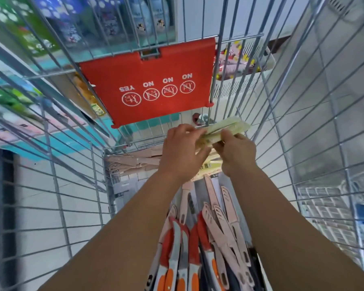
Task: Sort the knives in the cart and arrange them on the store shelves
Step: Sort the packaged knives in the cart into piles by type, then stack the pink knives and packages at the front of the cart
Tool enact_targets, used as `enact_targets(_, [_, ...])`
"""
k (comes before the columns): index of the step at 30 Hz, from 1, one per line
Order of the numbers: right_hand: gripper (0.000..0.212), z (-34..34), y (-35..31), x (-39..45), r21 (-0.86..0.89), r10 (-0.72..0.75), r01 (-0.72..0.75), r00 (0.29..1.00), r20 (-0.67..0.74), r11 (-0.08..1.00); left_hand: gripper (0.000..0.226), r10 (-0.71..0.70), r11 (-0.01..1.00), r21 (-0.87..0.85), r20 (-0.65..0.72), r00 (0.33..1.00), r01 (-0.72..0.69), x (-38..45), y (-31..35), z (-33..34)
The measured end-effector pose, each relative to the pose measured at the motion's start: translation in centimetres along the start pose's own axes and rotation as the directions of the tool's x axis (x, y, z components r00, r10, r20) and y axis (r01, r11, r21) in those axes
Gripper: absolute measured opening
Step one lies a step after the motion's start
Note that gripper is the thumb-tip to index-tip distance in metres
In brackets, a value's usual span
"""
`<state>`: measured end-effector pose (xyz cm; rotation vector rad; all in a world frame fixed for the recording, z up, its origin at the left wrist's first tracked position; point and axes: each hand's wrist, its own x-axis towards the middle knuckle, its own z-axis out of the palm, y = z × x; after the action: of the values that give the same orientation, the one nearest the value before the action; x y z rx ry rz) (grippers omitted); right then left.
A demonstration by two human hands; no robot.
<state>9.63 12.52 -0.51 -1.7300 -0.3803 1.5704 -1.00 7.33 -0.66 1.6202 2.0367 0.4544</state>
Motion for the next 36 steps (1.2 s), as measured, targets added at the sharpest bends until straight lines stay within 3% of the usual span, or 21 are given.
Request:
enact_targets(3, [0.009, 1.1, -0.3, 1.5, 0.013, 0.001, -0.001, 1.0, -0.013, 1.0, 0.063, 0.049, 0.993, 0.103, 0.073, 0.996, -0.056, 0.4, -0.3, 0.7])
enact_targets(7, [0.027, 1.4, 0.5, 3.1, -0.129, -0.04, 0.039, 0.999, -0.006, 0.991, 0.074, -0.003, 0.964, 0.256, 0.275, 0.962, -0.07, 0.8, -0.8, 1.4])
enact_targets(11, [0.022, 0.0, 1.4, 2.9, -0.311, -0.133, 0.151, 0.988, 0.08, 0.938, 0.075, 0.015, 0.955, 0.279, 0.281, 0.959, -0.097, 0.3, -1.1, 1.6])
enact_targets(13, [0.022, -1.0, 2.1, 2.2, -0.446, -0.24, 0.291, 0.956, 0.169, 0.846, 0.074, 0.033, 0.959, 0.265, 0.232, 0.972, -0.096, -0.7, -1.2, 1.8])
enact_targets(16, [0.043, -3.1, 3.4, 0.1, -0.635, -0.328, 0.459, 0.888, 0.321, 0.622, 0.076, 0.025, 0.971, 0.23, 0.157, 0.987, -0.062, -3.3, -1.4, 2.3])
enact_targets(19, [0.047, -5.6, 5.7, -1.9, -0.708, -0.363, 0.574, 0.816, 0.45, 0.411, 0.077, -0.043, 0.976, 0.217, 0.128, 0.991, 0.014, -6.9, -2.1, 3.2])
enact_targets(22, [0.05, -8.0, 8.5, -3.6, -0.763, -0.288, 0.595, 0.799, 0.528, 0.252, 0.074, -0.167, 0.969, 0.21, 0.16, 0.973, 0.132, -11.1, -3.3, 4.6])
enact_targets(26, [0.051, -10.3, 11.8, -6.1, -0.776, -0.208, 0.615, 0.785, 0.584, 0.141, 0.062, -0.325, 0.938, 0.189, 0.172, 0.93, 0.292, -16.2, -4.2, 6.0])
enact_targets(32, [0.046, -11.3, 15.4, -8.2, -0.791, -0.062, 0.61, 0.792, 0.607, 0.043, 0.074, -0.563, 0.822, 0.198, 0.144, 0.814, 0.534, -20.3, -5.2, 7.0])
enact_targets(36, [0.046, -10.3, 16.5, -8.2, -0.761, -0.009, 0.648, 0.762, 0.648, 0.021, 0.066, -0.642, 0.763, 0.226, 0.161, 0.749, 0.605, -20.9, -6.9, 7.6])
